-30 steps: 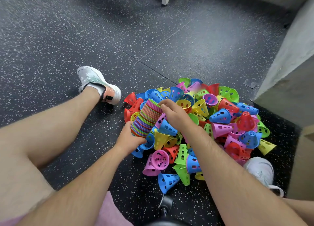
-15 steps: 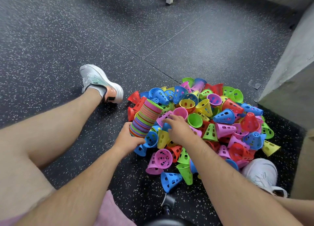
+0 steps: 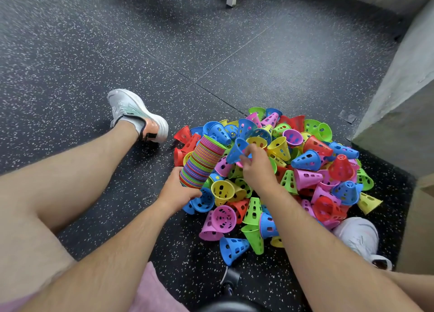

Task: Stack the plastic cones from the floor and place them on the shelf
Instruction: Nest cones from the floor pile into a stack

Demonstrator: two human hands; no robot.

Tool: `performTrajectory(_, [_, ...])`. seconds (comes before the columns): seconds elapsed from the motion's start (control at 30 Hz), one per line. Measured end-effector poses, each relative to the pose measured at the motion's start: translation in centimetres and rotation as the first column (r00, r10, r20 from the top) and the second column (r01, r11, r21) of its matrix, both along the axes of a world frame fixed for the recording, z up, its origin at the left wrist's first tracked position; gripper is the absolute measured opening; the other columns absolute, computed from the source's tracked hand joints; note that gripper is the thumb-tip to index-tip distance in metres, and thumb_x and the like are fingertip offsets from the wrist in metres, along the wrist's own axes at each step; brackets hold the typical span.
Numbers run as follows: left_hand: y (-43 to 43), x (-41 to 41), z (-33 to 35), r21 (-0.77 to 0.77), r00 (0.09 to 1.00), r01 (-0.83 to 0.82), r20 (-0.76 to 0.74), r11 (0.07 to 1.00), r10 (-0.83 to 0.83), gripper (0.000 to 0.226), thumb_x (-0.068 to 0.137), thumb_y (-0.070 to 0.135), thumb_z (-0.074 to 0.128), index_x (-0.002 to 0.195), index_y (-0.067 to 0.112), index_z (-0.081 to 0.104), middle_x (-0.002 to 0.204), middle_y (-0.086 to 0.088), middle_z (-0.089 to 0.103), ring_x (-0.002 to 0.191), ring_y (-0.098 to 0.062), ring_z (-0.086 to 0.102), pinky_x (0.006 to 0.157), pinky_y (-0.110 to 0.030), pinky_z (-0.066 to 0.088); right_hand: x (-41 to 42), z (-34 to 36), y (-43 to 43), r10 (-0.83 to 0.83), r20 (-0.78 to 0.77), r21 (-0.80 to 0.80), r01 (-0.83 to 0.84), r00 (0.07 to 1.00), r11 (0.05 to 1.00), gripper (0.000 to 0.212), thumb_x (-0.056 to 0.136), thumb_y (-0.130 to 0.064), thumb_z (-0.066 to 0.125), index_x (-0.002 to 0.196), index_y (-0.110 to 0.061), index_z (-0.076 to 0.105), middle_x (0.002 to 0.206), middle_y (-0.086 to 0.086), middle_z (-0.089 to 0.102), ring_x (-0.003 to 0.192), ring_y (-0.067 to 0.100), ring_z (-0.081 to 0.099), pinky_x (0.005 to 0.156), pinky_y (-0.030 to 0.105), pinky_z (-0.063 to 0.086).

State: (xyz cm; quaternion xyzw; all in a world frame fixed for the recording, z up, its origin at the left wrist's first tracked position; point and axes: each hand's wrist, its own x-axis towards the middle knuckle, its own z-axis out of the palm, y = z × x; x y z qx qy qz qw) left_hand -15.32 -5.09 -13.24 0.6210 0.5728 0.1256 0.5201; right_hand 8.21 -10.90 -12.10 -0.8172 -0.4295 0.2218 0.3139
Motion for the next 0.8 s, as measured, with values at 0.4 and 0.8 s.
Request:
performTrajectory(0.4, [-0.4,1.3,1.0,0.034,0.998,0.055,0.035,0.998,-0.056,0.064,0.067,0.0,0.086,0.118,0.018,0.051,0.102,-0.008,0.066,0.089,-0.023,0.069,0.073,-0.036,0.056,1.1,8.0,0.3,0.086,-0.089,0.059,-0.081,0.992,0.995,0.006,0.104,-0.027,0.048,0.099,-0.028,0.044,0.078,0.002,0.058,0.054,0.015,0.045,0.053,0.028,0.036])
performTrajectory(0.8, [-1.7,4.9,3.5,0.061,0.983,0.143,0.107,0.988,-0.149,0.059,0.069,-0.006,0.084,0.114,0.015,0.053,0.092,-0.006,0.065,0.07,-0.013,0.063,0.057,-0.021,0.053,0.6,10.0,-2.2,0.172,-0.263,0.063,-0.161,0.949,0.985,0.032,0.1,-0.016,0.038,0.13,-0.027,0.042,0.131,0.002,0.055,0.103,0.02,0.059,0.086,0.038,0.048])
